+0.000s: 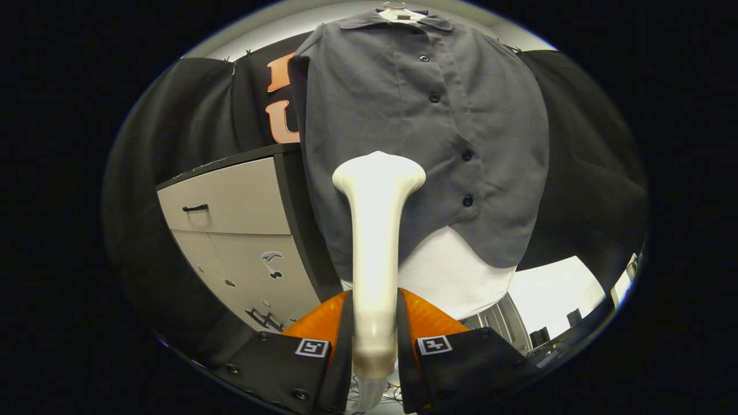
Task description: Iron the clothes twice with a garment steamer, once on the left side and once on the right side.
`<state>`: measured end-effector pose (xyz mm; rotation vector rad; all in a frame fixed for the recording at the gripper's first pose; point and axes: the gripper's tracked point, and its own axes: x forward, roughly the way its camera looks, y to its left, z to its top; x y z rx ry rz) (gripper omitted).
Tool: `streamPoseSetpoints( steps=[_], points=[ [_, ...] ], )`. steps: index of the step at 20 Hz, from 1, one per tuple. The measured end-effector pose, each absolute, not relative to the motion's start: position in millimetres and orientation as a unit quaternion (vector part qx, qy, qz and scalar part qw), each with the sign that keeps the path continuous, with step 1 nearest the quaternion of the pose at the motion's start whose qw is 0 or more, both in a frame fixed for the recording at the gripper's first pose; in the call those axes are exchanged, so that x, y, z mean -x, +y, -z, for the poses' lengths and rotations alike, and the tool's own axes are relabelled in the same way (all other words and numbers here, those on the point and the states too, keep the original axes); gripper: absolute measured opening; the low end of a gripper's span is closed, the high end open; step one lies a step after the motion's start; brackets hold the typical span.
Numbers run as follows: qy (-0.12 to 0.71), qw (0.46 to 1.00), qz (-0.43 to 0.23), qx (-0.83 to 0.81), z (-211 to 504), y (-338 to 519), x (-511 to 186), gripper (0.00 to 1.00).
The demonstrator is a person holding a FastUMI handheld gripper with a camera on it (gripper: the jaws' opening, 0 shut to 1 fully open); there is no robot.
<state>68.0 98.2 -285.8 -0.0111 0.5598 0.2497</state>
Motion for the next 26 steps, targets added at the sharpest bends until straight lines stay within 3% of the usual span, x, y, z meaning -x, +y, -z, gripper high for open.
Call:
streamPoseSetpoints(
  steps=[6, 12, 20, 26],
  points=[
    [0.26, 0.958, -0.123, -0.007, 252, 68, -34, 0.42],
    [0.204, 0.973, -0.107, -0.021, 174, 24, -31, 0.42],
    [0.101, 0.992, -0.079, -0.005, 52, -25, -103, 0.42],
    [0.08, 0.994, -0.059, -0.035, 16, -37, -180, 0.42]
  ],
)
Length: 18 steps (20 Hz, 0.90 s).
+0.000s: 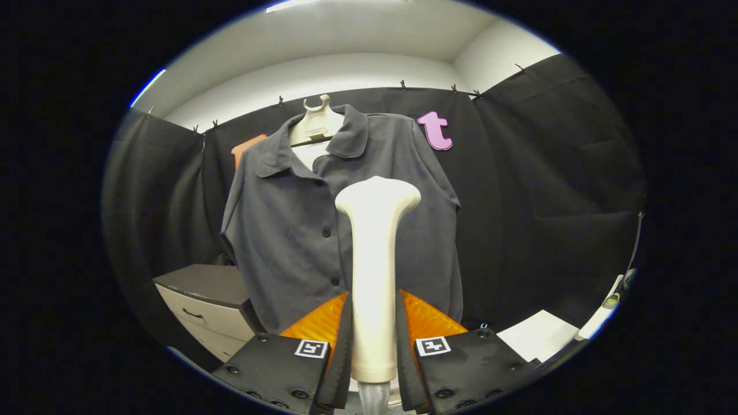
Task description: Iron the clothes twice with a garment steamer, once on the left side and once on the right side.
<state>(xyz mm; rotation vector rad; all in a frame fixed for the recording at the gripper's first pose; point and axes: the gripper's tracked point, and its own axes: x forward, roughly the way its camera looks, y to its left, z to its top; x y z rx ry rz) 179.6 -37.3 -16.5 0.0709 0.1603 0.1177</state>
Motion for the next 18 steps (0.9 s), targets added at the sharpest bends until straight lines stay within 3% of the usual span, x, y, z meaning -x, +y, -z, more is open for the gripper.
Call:
streamPoseSetpoints(
  steps=[7, 18],
  points=[
    [0.065, 0.997, -0.044, -0.006, 9, -32, -217, 0.41],
    [0.096, 0.994, -0.039, 0.015, 56, -37, -203, 0.42]
  ],
)
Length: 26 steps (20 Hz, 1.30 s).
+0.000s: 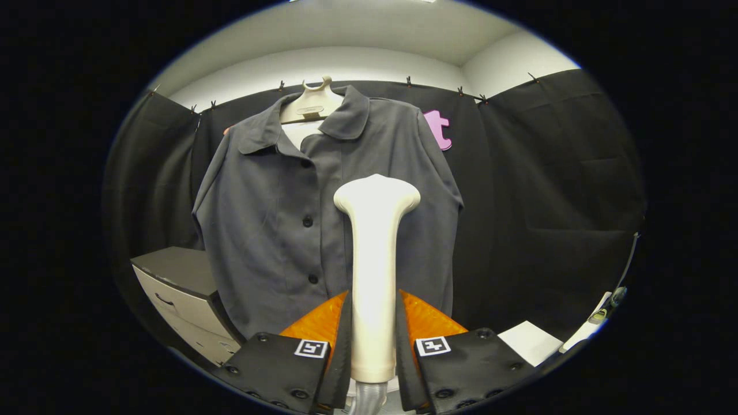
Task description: Iron the clothes twice with a garment steamer, once on the left side and once on the right side.
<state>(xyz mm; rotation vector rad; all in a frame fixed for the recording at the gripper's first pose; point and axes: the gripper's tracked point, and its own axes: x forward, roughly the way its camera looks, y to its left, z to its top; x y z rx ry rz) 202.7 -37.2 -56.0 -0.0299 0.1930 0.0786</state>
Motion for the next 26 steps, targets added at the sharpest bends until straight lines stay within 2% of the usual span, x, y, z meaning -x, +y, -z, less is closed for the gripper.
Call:
streamPoseSetpoints(
  steps=[15, 26],
  points=[
    [0.172, 0.985, -0.03, 0.008, 151, -43, -160, 0.42],
    [0.238, 0.971, 0.0, 0.005, 225, -63, -130, 0.42]
  ],
)
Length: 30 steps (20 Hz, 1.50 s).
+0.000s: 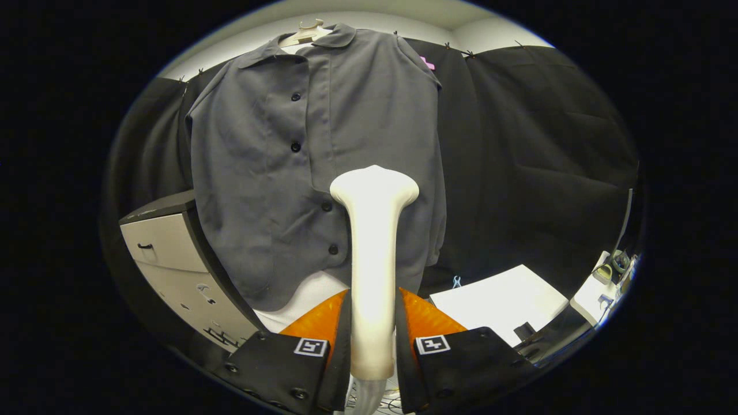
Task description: Iron the clothes twice with a garment steamer, once on the left side and once on the right side.
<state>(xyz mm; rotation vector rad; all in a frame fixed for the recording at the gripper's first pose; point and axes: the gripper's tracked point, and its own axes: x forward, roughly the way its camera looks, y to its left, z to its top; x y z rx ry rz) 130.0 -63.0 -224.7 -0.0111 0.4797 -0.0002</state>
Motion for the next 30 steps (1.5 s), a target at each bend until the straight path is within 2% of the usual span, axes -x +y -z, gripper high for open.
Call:
streamPoseSetpoints(
  steps=[9, 14, 21, 30],
  points=[
    [0.276, 0.961, 0.014, -0.007, 258, -73, -107, 0.42],
    [0.265, 0.964, 0.015, -0.007, 247, -76, -79, 0.42],
    [0.218, 0.976, 0.0, -0.029, 176, -75, -11, 0.42],
    [0.141, 0.99, -0.021, -0.015, 74, -76, 22, 0.42]
  ],
)
